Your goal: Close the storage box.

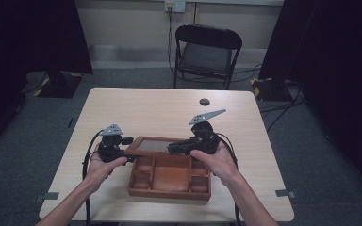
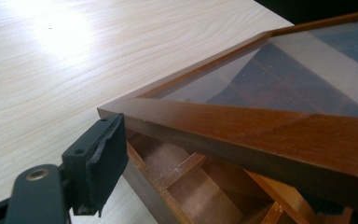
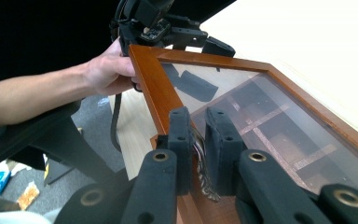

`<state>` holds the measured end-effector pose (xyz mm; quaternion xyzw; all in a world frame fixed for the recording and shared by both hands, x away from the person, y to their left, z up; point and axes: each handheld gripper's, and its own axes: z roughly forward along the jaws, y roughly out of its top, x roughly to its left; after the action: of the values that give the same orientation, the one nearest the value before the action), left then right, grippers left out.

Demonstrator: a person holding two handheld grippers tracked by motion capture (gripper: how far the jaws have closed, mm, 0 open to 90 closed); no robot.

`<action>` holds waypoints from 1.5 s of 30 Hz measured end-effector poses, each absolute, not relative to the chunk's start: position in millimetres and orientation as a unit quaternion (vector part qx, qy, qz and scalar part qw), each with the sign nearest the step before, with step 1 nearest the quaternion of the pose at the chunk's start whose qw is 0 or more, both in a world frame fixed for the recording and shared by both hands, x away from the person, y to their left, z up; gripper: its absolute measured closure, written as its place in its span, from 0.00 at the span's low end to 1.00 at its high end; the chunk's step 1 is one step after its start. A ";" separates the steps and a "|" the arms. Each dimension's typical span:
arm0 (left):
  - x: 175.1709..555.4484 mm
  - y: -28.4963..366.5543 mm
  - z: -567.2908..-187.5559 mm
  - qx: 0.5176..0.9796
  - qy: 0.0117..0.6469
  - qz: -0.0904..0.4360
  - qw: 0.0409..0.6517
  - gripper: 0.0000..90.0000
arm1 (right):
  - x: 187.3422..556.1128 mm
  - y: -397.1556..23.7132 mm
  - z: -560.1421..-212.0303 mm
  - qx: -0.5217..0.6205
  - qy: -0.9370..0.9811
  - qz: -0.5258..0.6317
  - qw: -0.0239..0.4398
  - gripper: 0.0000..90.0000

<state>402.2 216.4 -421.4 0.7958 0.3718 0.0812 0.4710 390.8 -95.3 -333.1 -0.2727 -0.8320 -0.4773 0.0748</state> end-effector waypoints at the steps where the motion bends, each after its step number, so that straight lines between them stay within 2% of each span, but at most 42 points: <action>1: 402.4 216.7 -422.0 0.798 0.371 0.081 0.468 0.21 | 391.0 -96.1 -333.4 -0.271 -0.833 -0.477 0.076 0.91; 7: 404.3 220.2 -425.1 0.791 0.387 0.072 0.468 0.21 | 390.5 -99.7 -335.9 -0.267 -0.838 -0.470 0.075 0.91; 23: 421.0 251.3 -437.1 0.784 0.427 0.090 0.441 0.24 | 383.9 -103.3 -341.0 -0.256 -0.849 -0.458 0.067 0.91; 37: 425.0 260.5 -431.5 0.779 0.435 0.096 0.441 0.23 | 375.3 -101.2 -351.2 -0.244 -0.862 -0.438 0.070 0.91; 45: 427.1 259.3 -432.4 0.780 0.438 0.094 0.437 0.23 | 366.3 -101.5 -356.8 -0.240 -0.868 -0.431 0.055 0.90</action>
<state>427.1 259.3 -432.4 0.7800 0.4383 0.0940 0.4368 366.3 -101.5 -356.8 -0.2402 -0.8681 -0.4309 0.0549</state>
